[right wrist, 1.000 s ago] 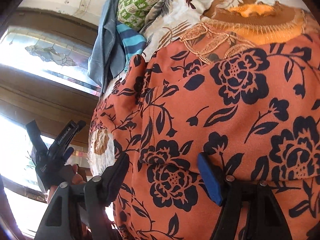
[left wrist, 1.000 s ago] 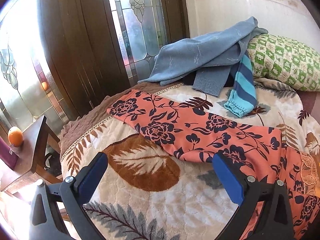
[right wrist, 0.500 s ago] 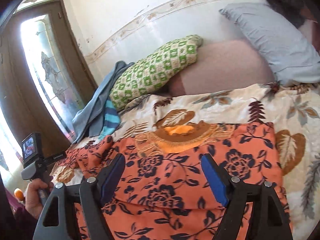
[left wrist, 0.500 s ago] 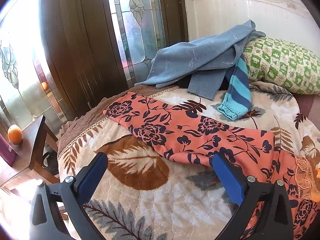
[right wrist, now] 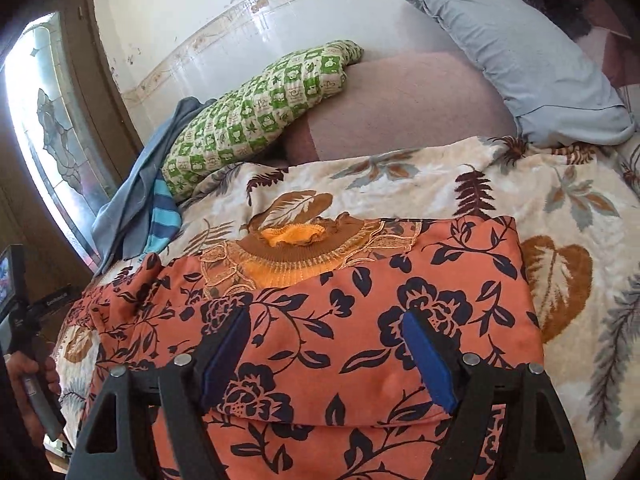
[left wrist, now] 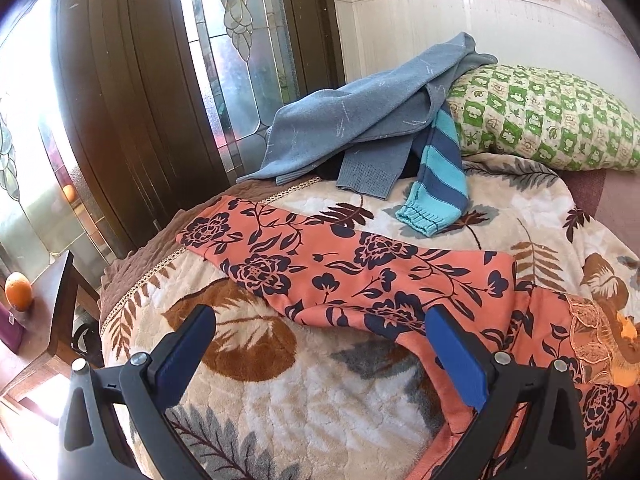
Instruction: Fold small clothes
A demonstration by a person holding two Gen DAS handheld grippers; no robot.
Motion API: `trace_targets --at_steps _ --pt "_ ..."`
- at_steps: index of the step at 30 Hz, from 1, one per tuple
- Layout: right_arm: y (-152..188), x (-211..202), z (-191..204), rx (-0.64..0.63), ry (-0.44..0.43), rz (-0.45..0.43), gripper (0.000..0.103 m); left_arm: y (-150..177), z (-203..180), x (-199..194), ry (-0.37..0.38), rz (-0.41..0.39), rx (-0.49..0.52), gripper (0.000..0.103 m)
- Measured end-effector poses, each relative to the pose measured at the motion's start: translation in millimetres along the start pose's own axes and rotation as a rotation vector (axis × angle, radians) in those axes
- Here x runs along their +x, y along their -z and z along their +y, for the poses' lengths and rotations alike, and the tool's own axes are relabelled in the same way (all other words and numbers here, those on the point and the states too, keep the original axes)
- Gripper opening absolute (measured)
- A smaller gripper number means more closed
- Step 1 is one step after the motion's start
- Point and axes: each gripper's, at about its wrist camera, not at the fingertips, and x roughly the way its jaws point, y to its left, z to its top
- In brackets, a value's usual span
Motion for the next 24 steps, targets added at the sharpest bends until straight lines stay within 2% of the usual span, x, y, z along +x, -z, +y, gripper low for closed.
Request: trace_targets --at_steps 3,7,8,10,13,16,19,22,24 --pt "2.1 10.5 -13.7 0.047 0.081 0.054 0.081 3.1 5.2 5.4 -0.003 0.036 -0.009 0.103" --pt "15.9 37.0 -44.6 0.177 0.161 0.243 0.081 11.8 9.1 5.9 0.015 0.074 -0.015 0.103" --pt "20.0 39.6 -48.8 0.196 0.160 0.256 0.081 14.6 8.0 1.9 0.025 0.073 -0.010 0.103" --pt "20.5 36.4 -43.0 0.154 0.178 0.246 0.081 20.9 2.5 -11.8 0.060 0.051 0.005 0.103" --pt "24.4 31.2 -34.6 0.117 0.189 0.251 0.081 34.7 -20.7 -34.9 0.139 0.014 0.091 0.103" --pt "21.1 10.6 -31.9 0.151 0.150 0.180 0.081 54.6 -56.9 -56.4 0.266 0.004 0.225 0.103" --pt "15.8 -8.8 -25.6 0.107 0.203 0.104 0.081 79.5 -96.8 -77.2 0.344 -0.020 0.394 0.103" --pt "14.7 -15.1 -26.6 0.078 0.285 0.091 0.081 100.4 -125.1 -77.5 0.383 0.032 0.502 0.103" --pt "16.9 -10.5 -31.2 0.070 0.317 0.123 0.080 111.3 -136.6 -65.6 0.357 0.097 0.541 0.103"
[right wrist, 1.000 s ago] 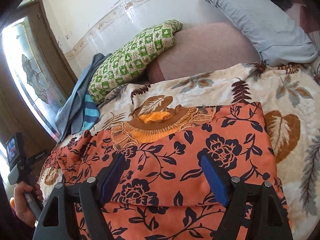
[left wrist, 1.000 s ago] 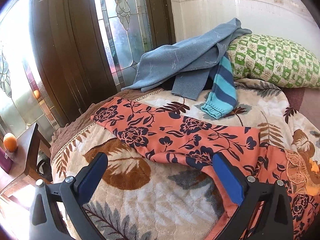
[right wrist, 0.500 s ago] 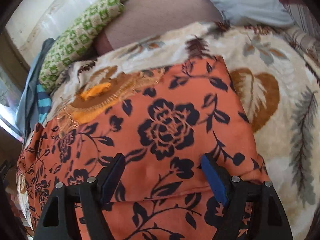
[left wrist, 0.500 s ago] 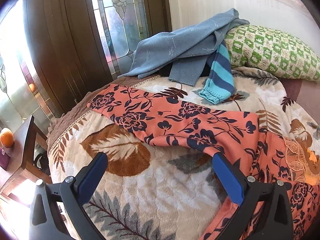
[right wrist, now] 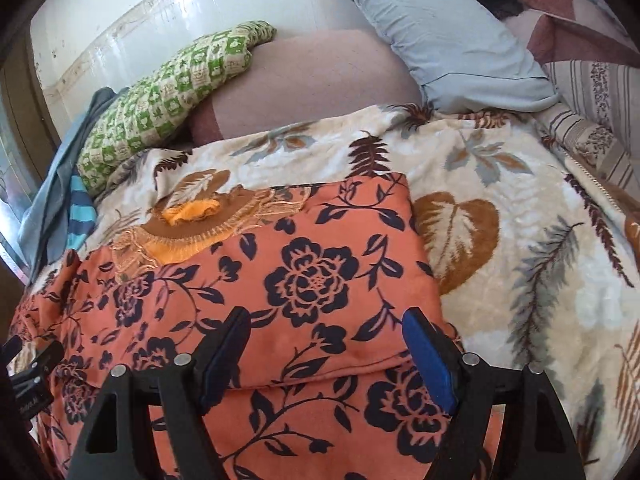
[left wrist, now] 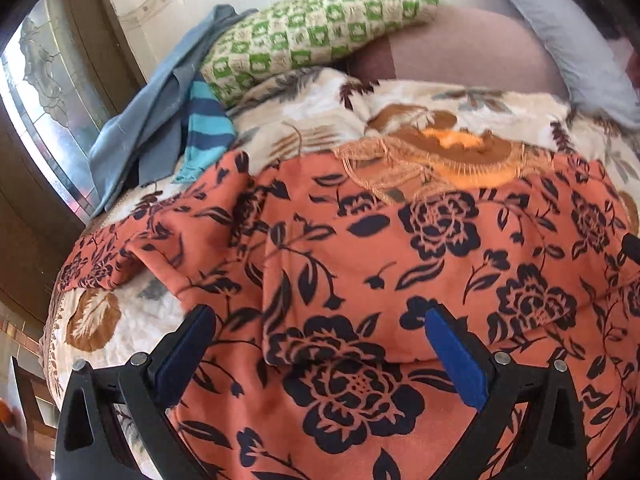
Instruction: Fold small clothes
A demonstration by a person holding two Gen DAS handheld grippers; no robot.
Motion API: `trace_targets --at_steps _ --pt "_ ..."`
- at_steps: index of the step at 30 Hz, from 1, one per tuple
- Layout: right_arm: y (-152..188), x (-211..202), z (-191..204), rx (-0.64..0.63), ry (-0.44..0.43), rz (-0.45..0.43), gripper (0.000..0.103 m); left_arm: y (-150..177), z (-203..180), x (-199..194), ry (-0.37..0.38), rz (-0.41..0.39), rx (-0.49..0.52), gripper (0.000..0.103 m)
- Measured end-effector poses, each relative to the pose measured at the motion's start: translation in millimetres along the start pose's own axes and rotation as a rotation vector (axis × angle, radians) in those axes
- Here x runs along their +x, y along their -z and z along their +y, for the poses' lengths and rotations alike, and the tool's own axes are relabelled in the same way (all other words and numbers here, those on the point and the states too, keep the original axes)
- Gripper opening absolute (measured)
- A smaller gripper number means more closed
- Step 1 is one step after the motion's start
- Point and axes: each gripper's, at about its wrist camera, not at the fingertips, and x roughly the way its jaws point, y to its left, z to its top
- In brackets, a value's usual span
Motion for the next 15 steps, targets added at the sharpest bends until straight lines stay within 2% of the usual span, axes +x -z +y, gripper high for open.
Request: trace_targets --at_steps 2,3,5,7,15 --pt "0.7 9.7 -3.3 -0.015 0.014 0.038 0.065 5.5 -2.1 19.9 -0.009 0.087 0.004 0.103" --pt "1.7 14.5 -3.1 -0.031 0.030 0.055 0.064 6.9 1.0 27.5 0.009 0.112 -0.014 0.103" --pt "4.1 24.2 -2.8 -0.050 0.046 0.089 0.062 6.0 9.8 31.9 0.044 0.125 -0.081 0.103" --pt "7.5 36.3 -2.3 -0.059 0.051 0.138 0.061 6.0 11.5 36.4 0.063 0.141 -0.095 0.103" --pt "13.3 45.3 4.1 -0.137 0.081 0.103 0.061 6.7 8.8 43.8 0.067 0.141 -0.118 0.103"
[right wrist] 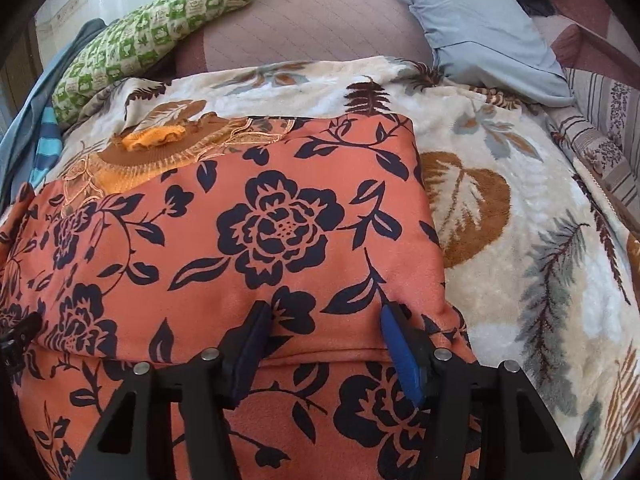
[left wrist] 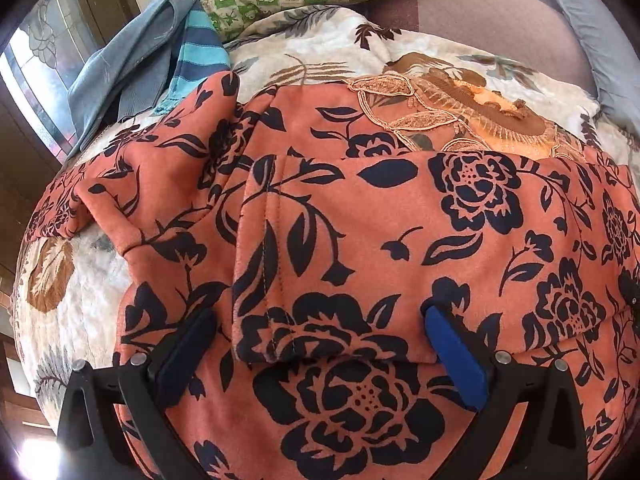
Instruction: Fold small clothes
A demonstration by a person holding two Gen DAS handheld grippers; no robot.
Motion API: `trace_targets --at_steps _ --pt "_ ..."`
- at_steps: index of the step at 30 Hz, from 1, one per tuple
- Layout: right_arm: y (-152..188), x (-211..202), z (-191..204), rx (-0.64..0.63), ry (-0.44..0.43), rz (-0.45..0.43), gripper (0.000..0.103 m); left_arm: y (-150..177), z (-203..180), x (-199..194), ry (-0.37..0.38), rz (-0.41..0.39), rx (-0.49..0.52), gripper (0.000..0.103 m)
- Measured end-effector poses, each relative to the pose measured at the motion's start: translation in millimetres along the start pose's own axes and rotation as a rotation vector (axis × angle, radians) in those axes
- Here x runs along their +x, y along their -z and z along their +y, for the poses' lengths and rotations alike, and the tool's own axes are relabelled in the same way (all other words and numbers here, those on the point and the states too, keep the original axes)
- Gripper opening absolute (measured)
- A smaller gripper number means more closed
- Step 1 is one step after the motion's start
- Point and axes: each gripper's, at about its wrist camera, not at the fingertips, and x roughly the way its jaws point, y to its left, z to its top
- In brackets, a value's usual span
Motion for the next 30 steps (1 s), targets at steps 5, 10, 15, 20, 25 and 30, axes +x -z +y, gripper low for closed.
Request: trace_targets --at_steps 5,10,15,20,25,30 --pt "0.5 1.1 -0.3 0.003 -0.005 -0.007 0.063 -2.5 -0.3 1.3 -0.004 0.009 -0.003 0.103" --pt "1.6 0.6 -0.7 0.005 -0.010 -0.020 0.063 -2.4 0.7 1.2 -0.002 0.003 -0.013 0.103" --pt "2.9 0.0 -0.8 0.005 -0.009 -0.035 0.063 8.0 0.2 -4.7 -0.016 -0.025 -0.036 0.103" --pt "4.9 -0.5 -2.1 0.008 -0.016 -0.049 0.063 9.9 2.0 -19.8 -0.020 0.019 -0.038 0.103" --pt "5.3 -1.0 -0.2 0.000 -0.004 -0.054 0.063 18.1 4.3 -27.0 -0.081 -0.018 -0.032 0.103" --pt "5.8 -1.0 -1.2 0.004 -0.008 -0.056 0.063 19.8 4.5 -17.0 -0.061 -0.013 -0.001 0.103"
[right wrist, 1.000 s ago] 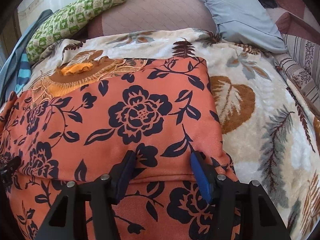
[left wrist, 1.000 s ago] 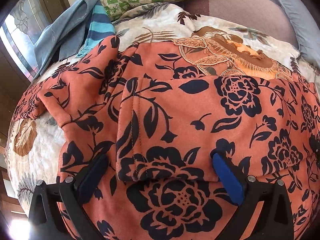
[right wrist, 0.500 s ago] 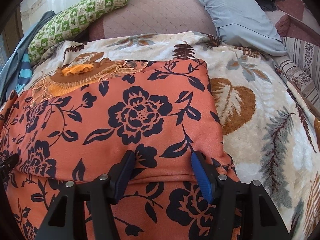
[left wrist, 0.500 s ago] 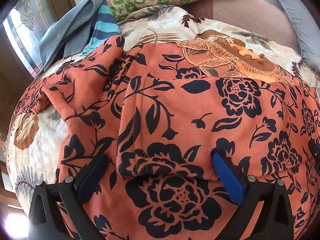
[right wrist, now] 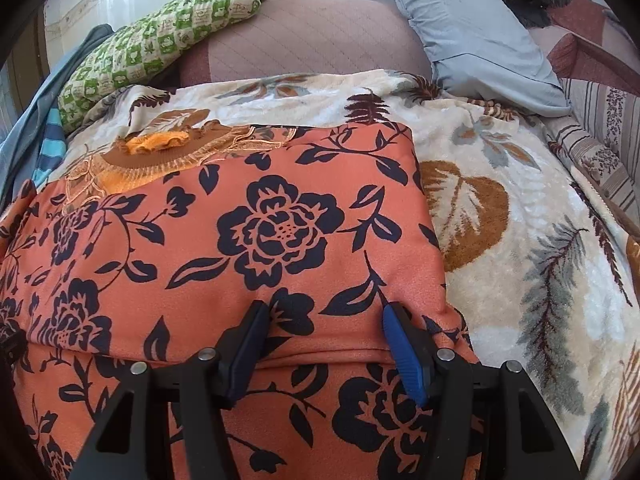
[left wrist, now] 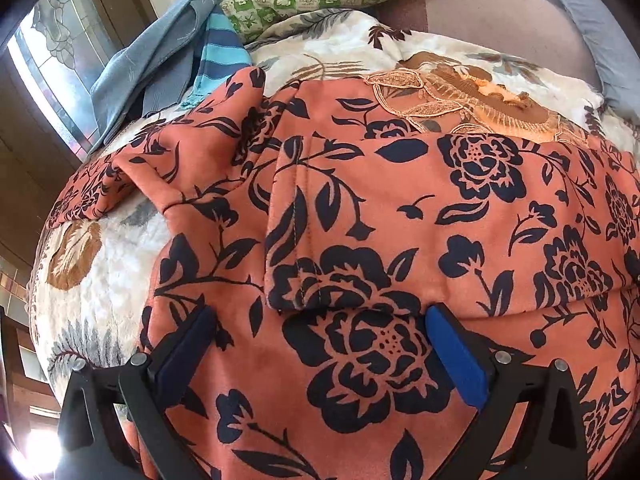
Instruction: Fold small clothes
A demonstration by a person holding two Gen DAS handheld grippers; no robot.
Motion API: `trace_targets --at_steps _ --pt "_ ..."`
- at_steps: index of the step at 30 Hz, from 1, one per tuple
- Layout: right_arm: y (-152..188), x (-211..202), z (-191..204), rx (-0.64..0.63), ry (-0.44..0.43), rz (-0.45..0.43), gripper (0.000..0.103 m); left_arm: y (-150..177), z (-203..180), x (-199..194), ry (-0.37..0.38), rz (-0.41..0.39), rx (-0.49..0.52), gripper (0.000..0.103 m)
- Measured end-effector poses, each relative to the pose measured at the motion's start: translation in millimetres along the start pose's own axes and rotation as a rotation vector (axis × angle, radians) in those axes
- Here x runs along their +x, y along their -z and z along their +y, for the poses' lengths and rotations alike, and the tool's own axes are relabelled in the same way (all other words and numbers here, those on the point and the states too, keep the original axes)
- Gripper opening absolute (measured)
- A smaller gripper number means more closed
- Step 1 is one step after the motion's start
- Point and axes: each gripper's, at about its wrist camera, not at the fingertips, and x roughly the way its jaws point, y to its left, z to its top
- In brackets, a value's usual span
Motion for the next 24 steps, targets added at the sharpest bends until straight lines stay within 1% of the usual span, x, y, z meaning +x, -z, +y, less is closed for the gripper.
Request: trace_targets --at_steps 2,4,8,10,13,15,17,20,21,23,24 --pt "0.0 -0.2 0.2 0.000 0.001 0.000 0.064 -4.3 3.4 -0.9 0.018 0.011 0.003 0.103" --pt "0.2 0.0 -0.3 0.000 0.000 0.000 0.064 -8.2 9.6 -5.2 0.029 -0.004 -0.005 0.103" --pt "-0.1 -0.6 -1.0 0.007 -0.008 -0.002 0.064 -15.4 37.7 -28.0 0.004 -0.119 -0.044 0.103" --pt "-0.5 -0.4 -1.3 0.008 -0.010 -0.003 0.064 -17.9 62.8 -36.6 0.002 -0.156 -0.104 0.103" --pt "-1.0 -0.1 -0.9 0.007 -0.008 -0.002 0.064 -18.7 111.6 -40.7 0.002 -0.172 -0.256 0.103" --pt "-1.3 0.3 0.2 0.004 -0.003 -0.001 0.065 -17.0 147.6 -38.5 -0.001 -0.155 -0.380 0.103" --pt "-1.9 0.8 1.1 0.000 0.003 0.001 0.066 -12.9 180.8 -31.8 0.016 -0.109 -0.511 0.103" --pt "-2.4 1.5 1.7 -0.002 0.008 0.003 0.066 -6.0 221.6 -7.0 0.131 -0.001 -0.657 0.103" --pt "-2.5 1.4 1.9 -0.003 0.009 0.003 0.066 -3.6 234.6 0.8 0.158 0.028 -0.705 0.103" --pt "-2.9 1.8 1.5 -0.002 0.007 0.003 0.067 -0.4 259.1 11.7 0.207 0.051 -0.778 0.103" --pt "-2.6 1.9 0.8 0.000 0.004 0.002 0.067 -1.2 273.4 15.5 0.211 0.057 -0.806 0.103"
